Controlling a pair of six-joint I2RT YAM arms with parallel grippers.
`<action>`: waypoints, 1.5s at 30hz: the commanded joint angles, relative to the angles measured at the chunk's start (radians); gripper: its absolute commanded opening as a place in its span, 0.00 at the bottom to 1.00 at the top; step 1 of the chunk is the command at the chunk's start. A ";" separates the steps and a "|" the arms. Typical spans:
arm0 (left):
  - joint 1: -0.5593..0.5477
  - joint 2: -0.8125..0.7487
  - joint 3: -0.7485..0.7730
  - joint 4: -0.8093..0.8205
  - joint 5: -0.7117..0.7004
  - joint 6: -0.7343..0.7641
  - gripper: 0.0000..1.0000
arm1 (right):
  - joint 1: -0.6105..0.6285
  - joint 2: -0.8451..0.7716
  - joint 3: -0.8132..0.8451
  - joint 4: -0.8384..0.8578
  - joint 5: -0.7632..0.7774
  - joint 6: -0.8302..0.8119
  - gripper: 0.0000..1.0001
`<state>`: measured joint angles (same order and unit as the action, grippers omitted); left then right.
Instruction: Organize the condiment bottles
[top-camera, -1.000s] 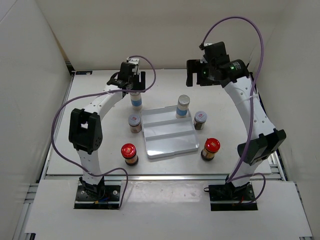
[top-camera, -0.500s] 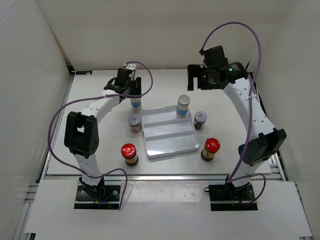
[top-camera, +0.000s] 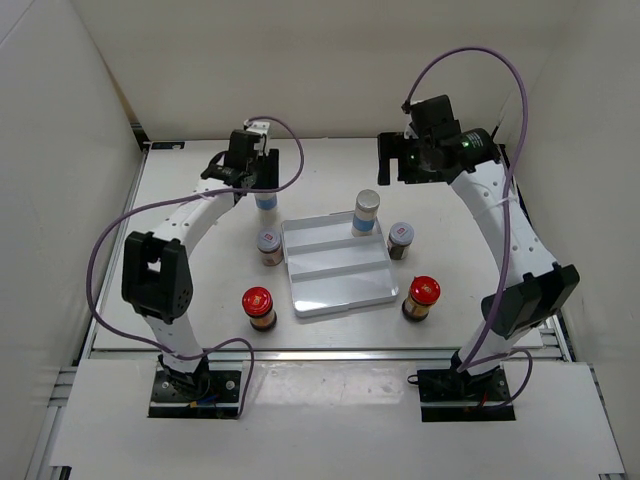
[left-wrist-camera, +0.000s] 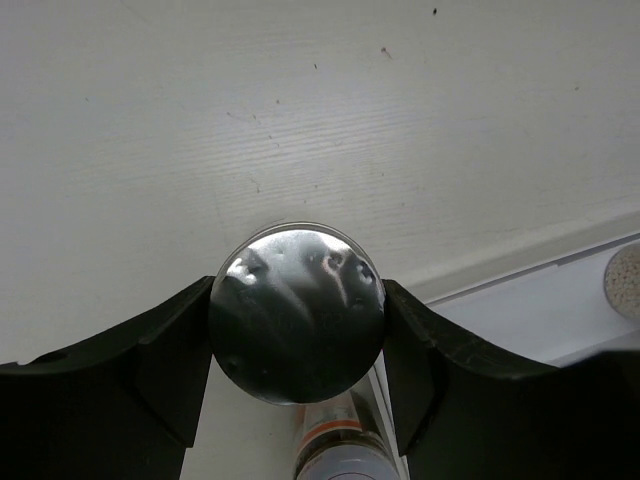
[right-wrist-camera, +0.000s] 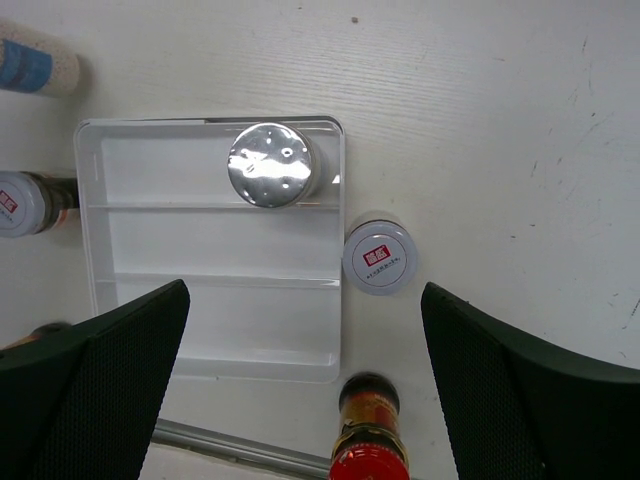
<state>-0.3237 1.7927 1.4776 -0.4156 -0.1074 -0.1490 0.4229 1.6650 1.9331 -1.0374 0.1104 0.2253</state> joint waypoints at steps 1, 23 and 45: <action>0.000 -0.163 0.125 0.061 -0.049 0.051 0.28 | -0.001 -0.047 -0.003 0.030 0.038 -0.004 1.00; -0.302 -0.394 -0.114 -0.094 0.019 -0.043 0.17 | -0.153 -0.136 -0.241 0.030 0.002 0.111 1.00; -0.302 -0.351 -0.148 -0.009 -0.071 0.002 0.23 | -0.173 -0.163 -0.301 0.039 -0.017 0.083 1.00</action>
<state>-0.6220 1.4654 1.2694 -0.5117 -0.1516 -0.1658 0.2508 1.5280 1.6333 -1.0206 0.1009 0.3115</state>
